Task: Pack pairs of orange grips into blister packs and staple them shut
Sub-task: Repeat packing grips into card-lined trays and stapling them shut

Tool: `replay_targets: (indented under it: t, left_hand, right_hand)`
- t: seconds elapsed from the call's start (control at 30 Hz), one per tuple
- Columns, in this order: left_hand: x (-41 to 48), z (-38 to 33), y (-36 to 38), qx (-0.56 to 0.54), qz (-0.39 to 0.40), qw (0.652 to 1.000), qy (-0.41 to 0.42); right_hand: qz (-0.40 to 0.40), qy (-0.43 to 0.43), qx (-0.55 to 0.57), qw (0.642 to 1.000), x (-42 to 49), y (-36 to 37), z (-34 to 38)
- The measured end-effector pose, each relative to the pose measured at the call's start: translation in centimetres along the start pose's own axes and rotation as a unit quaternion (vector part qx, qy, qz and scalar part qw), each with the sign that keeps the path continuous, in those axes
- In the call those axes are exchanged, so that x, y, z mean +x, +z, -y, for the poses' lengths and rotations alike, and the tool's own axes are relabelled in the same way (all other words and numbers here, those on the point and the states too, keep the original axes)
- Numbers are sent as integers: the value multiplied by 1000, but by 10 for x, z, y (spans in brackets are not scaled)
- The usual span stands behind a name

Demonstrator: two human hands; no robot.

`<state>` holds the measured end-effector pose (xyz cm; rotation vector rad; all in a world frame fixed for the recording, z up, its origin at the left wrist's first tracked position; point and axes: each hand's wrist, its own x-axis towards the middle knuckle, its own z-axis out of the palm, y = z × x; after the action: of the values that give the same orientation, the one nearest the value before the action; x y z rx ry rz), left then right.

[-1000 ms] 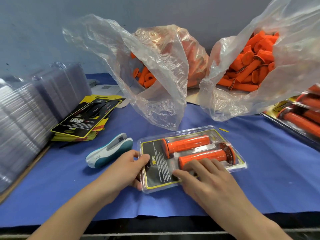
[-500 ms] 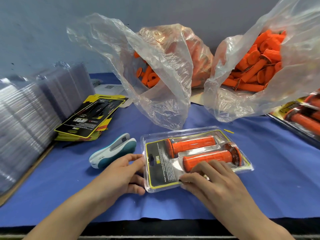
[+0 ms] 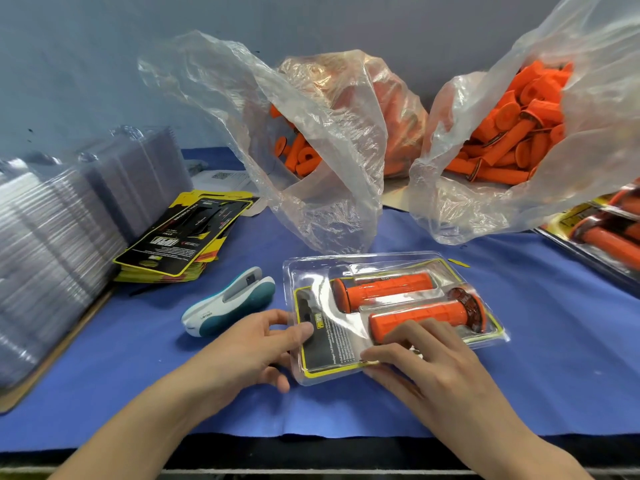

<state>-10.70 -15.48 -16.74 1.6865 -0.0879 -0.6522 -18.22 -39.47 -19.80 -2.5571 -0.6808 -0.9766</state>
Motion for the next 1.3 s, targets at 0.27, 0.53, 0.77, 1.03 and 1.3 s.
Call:
replay_targets:
  t: [0.27, 0.53, 0.77, 1.03, 1.3]
  left_hand:
    - [1, -3, 6, 33, -47, 998, -12]
    - [1, -1, 6, 32, -36, 999, 0]
    - [3, -6, -2, 31, 29, 999, -17]
    - [2, -4, -5, 42, 39, 998, -5]
    - [-1, -1, -13, -2, 72, 997, -22]
  right_hand:
    - [9, -11, 9, 1000, 0, 1, -2]
    - [21, -14, 10, 1000, 1, 2, -1]
    - [32, -11, 39, 999, -2, 0, -2]
    - [35, -15, 41, 998, -3, 2, -3]
    - [35, -17, 38, 999, -1, 1, -1]
